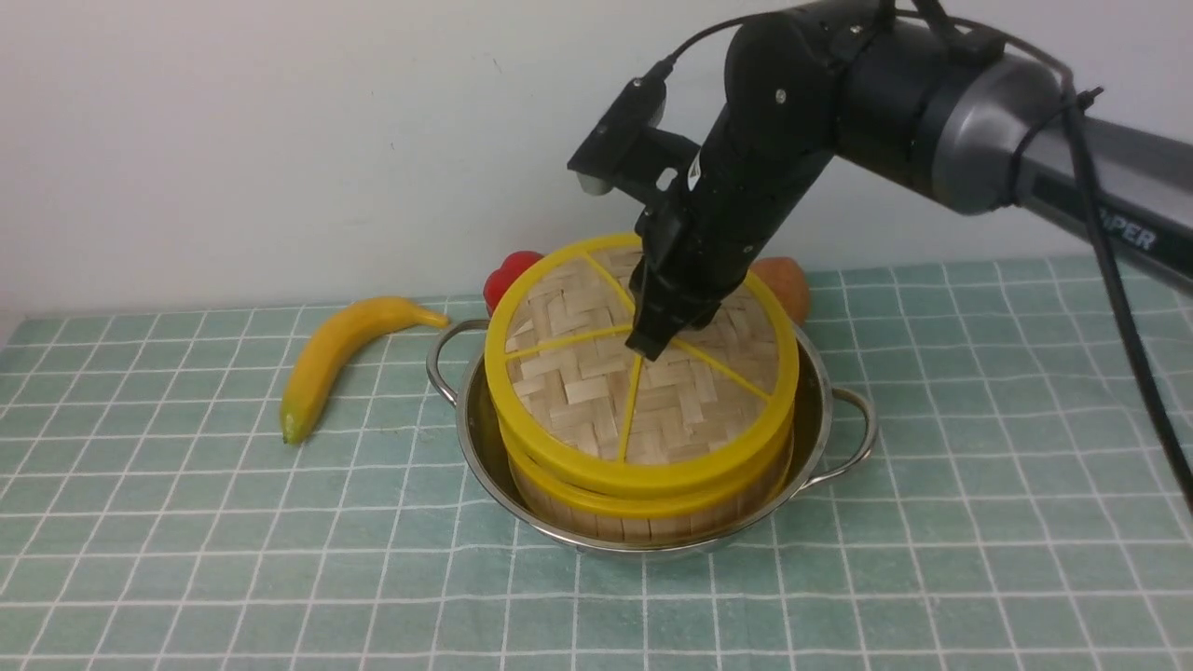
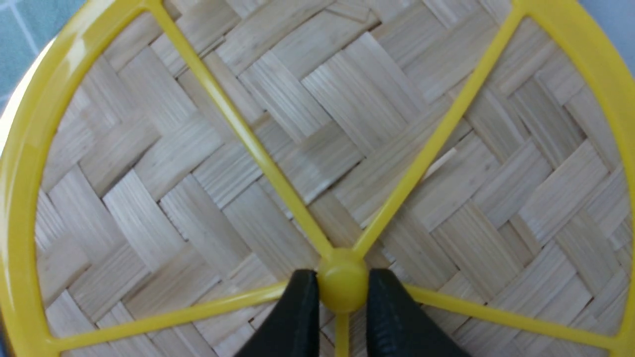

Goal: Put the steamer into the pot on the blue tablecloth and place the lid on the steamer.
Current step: 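Place the bamboo steamer lid onto the steamer basket in the pot with the right gripper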

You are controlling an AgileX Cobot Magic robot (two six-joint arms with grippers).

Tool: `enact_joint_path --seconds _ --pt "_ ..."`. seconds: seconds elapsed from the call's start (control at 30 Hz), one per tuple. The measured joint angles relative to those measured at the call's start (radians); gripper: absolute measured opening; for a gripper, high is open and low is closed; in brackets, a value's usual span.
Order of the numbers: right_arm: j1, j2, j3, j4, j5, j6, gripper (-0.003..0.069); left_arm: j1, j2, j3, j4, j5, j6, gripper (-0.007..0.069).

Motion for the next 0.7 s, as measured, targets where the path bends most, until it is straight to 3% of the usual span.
enact_joint_path --seconds 0.7 --pt "0.000 0.029 0.000 0.011 0.013 0.001 0.0134 0.000 0.000 0.000 0.000 0.000 0.000 0.0578"
